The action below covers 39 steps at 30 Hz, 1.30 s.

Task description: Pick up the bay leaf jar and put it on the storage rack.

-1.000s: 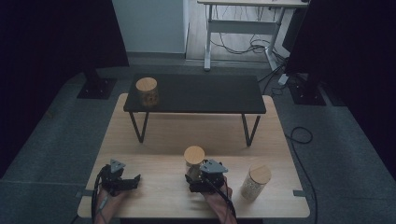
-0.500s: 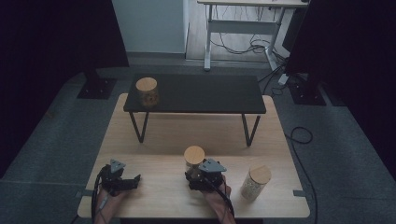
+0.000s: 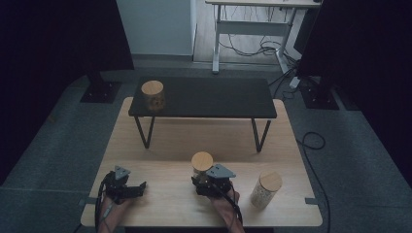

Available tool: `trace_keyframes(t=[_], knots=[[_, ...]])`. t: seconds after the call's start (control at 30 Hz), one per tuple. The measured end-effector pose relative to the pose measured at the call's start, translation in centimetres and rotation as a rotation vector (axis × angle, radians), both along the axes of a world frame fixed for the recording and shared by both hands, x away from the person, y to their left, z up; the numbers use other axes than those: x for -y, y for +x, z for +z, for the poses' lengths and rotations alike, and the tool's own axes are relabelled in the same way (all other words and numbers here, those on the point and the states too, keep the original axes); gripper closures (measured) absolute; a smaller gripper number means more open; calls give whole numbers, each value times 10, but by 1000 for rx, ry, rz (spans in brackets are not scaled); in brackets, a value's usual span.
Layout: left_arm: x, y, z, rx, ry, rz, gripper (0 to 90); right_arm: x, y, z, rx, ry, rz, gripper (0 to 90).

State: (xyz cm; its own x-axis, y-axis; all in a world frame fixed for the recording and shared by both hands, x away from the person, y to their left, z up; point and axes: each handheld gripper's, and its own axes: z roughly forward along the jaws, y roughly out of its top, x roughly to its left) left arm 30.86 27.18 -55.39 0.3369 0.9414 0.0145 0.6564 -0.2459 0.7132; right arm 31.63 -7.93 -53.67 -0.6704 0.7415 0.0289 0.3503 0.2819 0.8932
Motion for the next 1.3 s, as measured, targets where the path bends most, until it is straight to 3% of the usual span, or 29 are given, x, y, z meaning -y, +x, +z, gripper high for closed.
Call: trace_keyframes(t=[0.6,0.9,1.3], knots=[[0,0,0,0,0,0,17,-2,-4,3,13,-23,-17,253],[0,0,0,0,0,0,16,-2,-6,18,33,-21,-23,253],[0,0,0,0,0,0,16,-5,-4,29,25,-24,-18,253]])
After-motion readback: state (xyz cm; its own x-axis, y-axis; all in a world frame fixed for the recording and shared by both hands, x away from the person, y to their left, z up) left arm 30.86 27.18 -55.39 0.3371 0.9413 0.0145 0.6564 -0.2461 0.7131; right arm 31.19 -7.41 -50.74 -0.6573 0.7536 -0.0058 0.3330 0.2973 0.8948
